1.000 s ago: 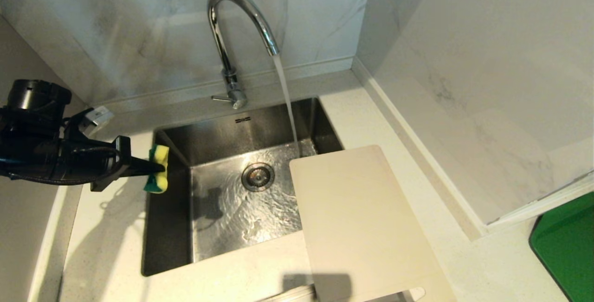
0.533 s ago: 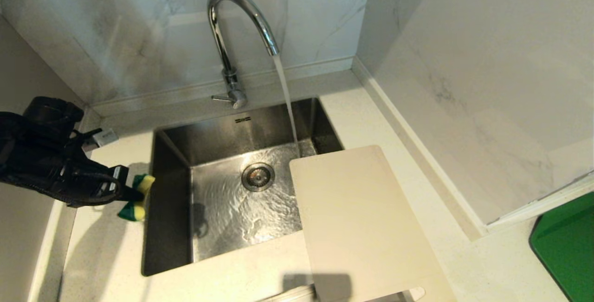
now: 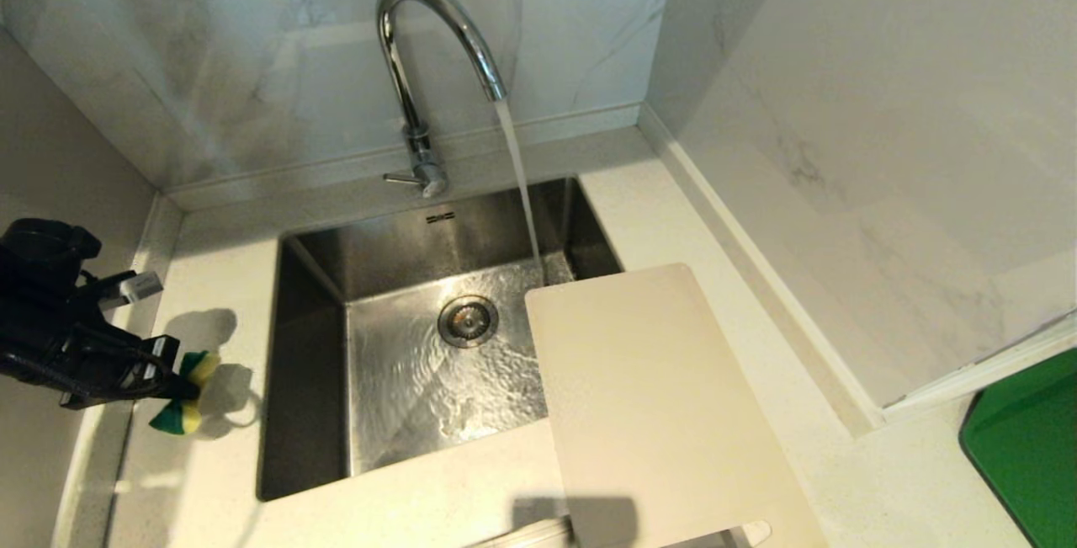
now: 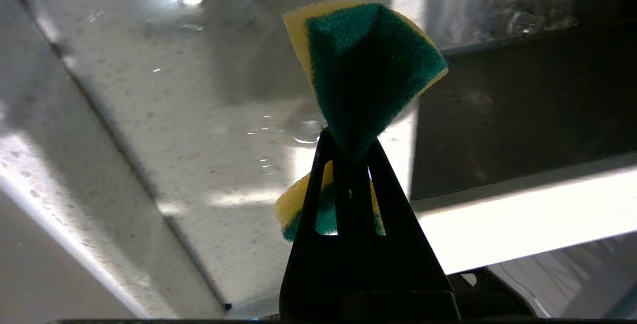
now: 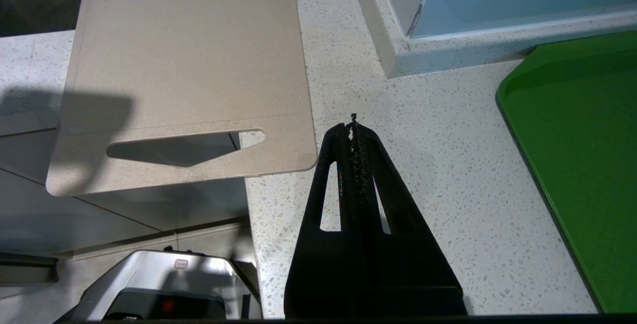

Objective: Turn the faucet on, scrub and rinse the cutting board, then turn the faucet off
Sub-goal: Put down the cleaning cloth

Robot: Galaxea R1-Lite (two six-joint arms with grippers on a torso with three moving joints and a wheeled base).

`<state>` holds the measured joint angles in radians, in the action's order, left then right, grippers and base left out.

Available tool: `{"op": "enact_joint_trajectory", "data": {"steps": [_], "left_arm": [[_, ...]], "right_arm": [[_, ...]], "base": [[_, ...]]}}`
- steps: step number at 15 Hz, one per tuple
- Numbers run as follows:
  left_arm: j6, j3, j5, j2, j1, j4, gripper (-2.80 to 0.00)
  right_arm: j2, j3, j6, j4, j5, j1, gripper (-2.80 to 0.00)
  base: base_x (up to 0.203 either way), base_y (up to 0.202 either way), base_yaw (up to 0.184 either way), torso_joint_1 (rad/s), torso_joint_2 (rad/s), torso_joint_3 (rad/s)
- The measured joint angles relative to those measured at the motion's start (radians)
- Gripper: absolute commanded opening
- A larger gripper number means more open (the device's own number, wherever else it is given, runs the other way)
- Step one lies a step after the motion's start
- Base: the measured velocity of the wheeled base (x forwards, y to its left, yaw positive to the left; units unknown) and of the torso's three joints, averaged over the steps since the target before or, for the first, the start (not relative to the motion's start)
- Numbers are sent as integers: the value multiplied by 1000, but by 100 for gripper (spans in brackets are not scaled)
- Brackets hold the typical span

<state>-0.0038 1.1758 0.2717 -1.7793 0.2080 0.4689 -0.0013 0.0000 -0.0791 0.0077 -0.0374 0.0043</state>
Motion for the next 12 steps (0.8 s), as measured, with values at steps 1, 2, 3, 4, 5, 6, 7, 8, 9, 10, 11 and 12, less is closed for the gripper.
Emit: {"op": "enact_joint_trajectory", "data": {"steps": [1, 2, 3, 4, 5, 6, 7, 8, 9, 10, 11, 12], "left_arm": [[6, -4, 0, -11, 13, -1, -280], [11, -6, 0, -21, 21, -3, -280], [13, -8, 0, -29, 25, -4, -280], [13, -10, 0, -34, 26, -5, -280], [14, -12, 0, -38, 27, -5, -280], [13, -13, 1, -42, 28, -5, -280], [13, -17, 0, -45, 28, -6, -280], [14, -22, 0, -48, 28, -7, -280], [15, -26, 0, -49, 28, -7, -280], [15, -27, 0, -51, 28, -7, -280], [15, -29, 1, -51, 28, -7, -280], [16, -29, 1, -51, 28, -7, -280]], "right_arm": [[0, 0, 0, 0, 0, 0, -280], [0, 0, 0, 0, 0, 0, -280], [0, 0, 0, 0, 0, 0, -280], [0, 0, 0, 0, -1, 0, -280], [0, 0, 0, 0, 0, 0, -280], [0, 0, 0, 0, 0, 0, -280], [0, 0, 0, 0, 0, 0, -280], [0, 0, 0, 0, 0, 0, -280], [0, 0, 0, 0, 0, 0, -280], [0, 0, 0, 0, 0, 0, -280], [0, 0, 0, 0, 0, 0, -280], [0, 0, 0, 0, 0, 0, -280]], "base": [[0, 0, 0, 0, 0, 0], [0, 0, 0, 0, 0, 0], [0, 0, 0, 0, 0, 0], [0, 0, 0, 0, 0, 0], [0, 0, 0, 0, 0, 0], [0, 0, 0, 0, 0, 0], [0, 0, 0, 0, 0, 0], [0, 0, 0, 0, 0, 0], [0, 0, 0, 0, 0, 0], [0, 0, 0, 0, 0, 0], [0, 0, 0, 0, 0, 0], [0, 0, 0, 0, 0, 0]]}}
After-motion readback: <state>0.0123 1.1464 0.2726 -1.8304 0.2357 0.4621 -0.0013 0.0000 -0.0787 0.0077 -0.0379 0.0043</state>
